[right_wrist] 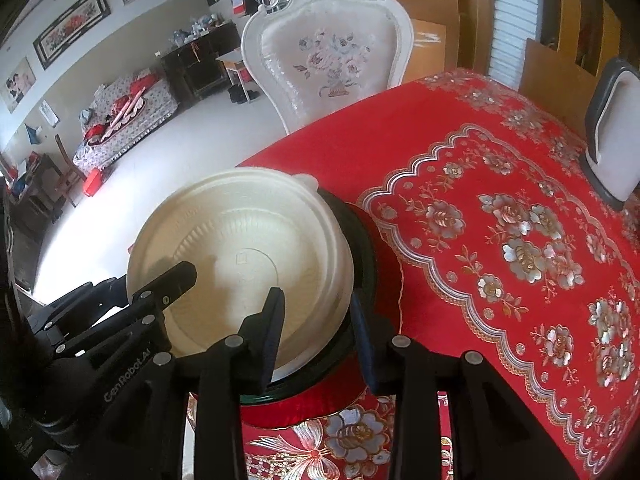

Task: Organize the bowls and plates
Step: 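Lower the beige bowl onto the white plate and open the left gripper, then withdraw the open left gripper from the stacked dishes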

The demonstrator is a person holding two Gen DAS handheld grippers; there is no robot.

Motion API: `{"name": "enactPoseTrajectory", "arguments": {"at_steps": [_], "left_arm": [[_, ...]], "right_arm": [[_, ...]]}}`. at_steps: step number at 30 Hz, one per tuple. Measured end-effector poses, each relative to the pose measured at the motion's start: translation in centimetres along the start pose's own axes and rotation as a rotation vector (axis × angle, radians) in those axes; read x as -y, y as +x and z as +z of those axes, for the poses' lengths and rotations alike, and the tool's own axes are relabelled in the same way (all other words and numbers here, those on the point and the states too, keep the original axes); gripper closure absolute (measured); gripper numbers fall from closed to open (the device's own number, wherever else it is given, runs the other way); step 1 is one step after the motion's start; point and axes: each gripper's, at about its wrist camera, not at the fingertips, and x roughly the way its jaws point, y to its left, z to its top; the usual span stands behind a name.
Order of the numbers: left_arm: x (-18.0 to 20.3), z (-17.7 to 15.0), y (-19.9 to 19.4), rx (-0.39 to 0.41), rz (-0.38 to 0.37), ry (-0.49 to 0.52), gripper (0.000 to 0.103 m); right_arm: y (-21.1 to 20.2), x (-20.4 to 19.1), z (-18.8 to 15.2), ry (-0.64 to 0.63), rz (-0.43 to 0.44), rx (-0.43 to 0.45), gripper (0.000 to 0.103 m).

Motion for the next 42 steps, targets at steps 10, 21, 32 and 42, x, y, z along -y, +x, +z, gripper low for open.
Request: {"name": "enactPoseTrajectory", "arguments": {"at_steps": [10, 21, 32, 42], "left_arm": [[-0.5, 0.1, -1.0, 0.065, 0.034, -0.024, 0.073], [-1.7, 0.7, -2.3, 0.14, 0.018, -0.071, 0.062], [-1.1, -0.5, -1.9, 0.111, 0.033, -0.033, 0.048], [-1.3, -0.7, -2.9, 0.138, 0.024, -0.048, 0.048]], "right_arm": [[-0.9, -0.6, -0.3, -0.02, 0.026, 0.02, 0.069], [-0.4, -0.8, -0.6, -0.033, 0.029, 0.006, 0.069], [-1.0, -2.2, -1.1, -0.07, 0.055, 0.016, 0.067], [-1.4, -1.1, -1.5, -0.026, 0.063, 0.027, 0.066]]}}
